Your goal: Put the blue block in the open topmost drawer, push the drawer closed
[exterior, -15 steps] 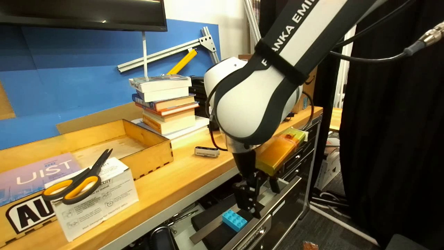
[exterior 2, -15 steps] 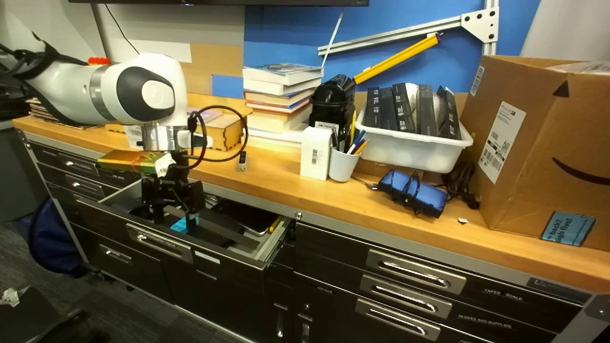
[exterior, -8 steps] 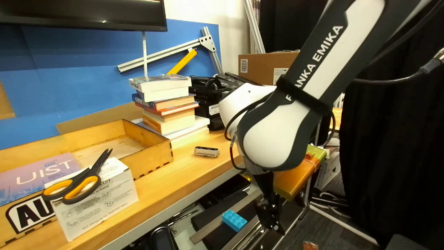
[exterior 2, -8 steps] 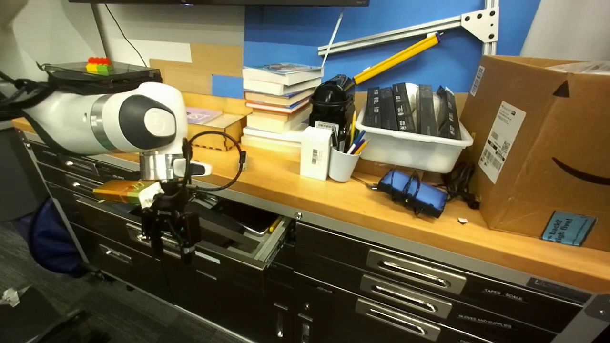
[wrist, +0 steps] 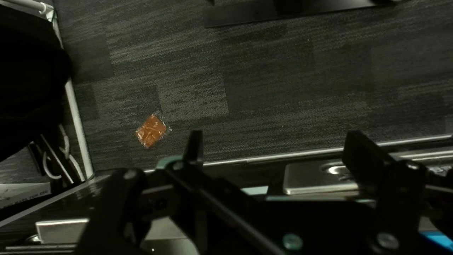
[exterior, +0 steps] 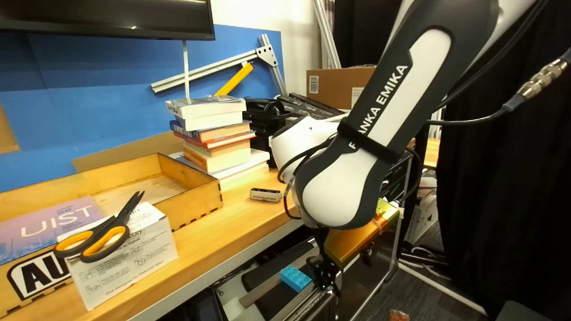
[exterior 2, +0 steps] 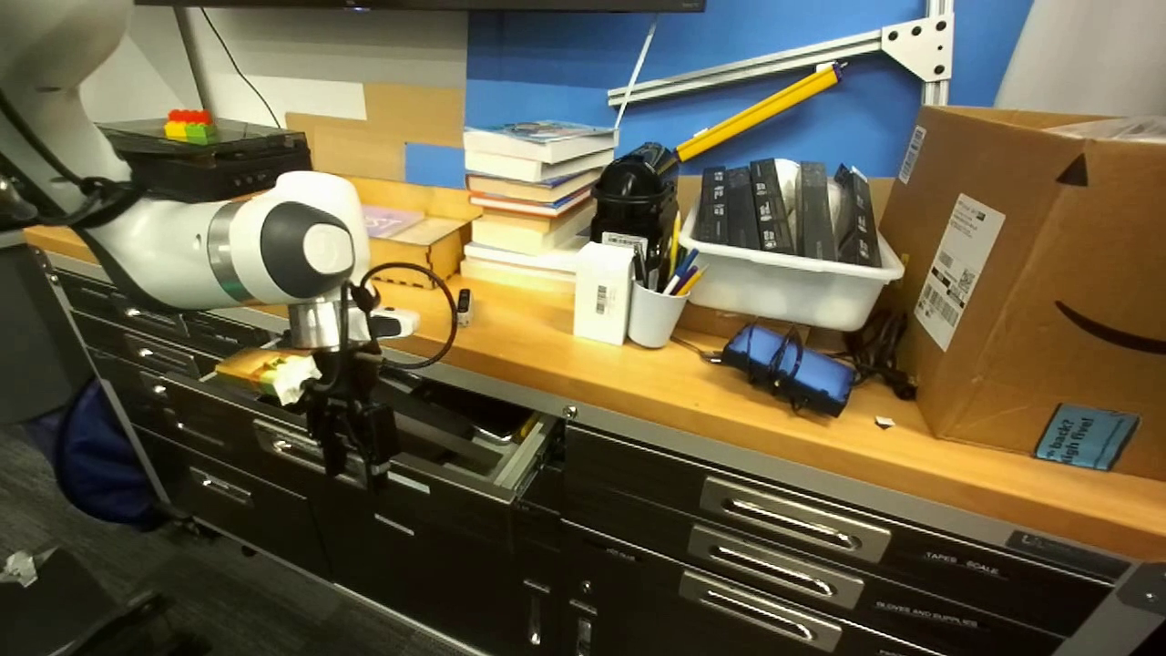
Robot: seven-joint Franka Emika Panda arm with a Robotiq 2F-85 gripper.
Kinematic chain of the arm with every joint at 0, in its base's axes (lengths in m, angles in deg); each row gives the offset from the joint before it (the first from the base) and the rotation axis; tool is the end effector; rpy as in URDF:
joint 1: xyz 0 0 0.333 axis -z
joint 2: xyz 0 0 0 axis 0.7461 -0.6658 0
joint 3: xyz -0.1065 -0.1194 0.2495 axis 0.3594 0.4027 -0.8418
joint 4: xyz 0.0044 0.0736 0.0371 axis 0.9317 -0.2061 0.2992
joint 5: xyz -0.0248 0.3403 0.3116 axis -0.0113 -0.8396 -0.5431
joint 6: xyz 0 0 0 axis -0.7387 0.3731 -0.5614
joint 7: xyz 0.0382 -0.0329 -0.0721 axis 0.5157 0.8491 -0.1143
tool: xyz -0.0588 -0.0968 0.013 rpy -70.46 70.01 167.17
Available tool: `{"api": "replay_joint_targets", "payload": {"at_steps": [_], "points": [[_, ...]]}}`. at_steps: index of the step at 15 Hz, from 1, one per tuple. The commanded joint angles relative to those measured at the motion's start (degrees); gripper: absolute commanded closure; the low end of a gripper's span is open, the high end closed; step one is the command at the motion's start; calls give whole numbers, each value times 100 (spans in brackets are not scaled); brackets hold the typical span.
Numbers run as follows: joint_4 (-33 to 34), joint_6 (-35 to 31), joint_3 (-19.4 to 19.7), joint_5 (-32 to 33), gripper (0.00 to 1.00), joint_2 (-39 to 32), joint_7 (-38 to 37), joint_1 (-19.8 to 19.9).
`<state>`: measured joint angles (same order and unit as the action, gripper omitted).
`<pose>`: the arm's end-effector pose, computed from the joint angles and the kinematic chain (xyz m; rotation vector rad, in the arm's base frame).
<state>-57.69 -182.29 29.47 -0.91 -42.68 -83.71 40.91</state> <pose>0.4666 0.0894 0.1177 2.8270 -0.0645 -0.3014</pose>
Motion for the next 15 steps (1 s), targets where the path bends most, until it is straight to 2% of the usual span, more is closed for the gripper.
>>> {"api": "replay_joint_targets", "payload": {"at_steps": [1, 10, 13, 15], "points": [[727, -122, 36, 258, 0, -482, -409, -319], [2203, -180, 295, 1081, 0, -1456, -1116, -1039], [2079, -248, 328, 1055, 0, -1178, -1150, -1089], [1664, -254, 290, 920, 0, -743, -1010, -1004]]}}
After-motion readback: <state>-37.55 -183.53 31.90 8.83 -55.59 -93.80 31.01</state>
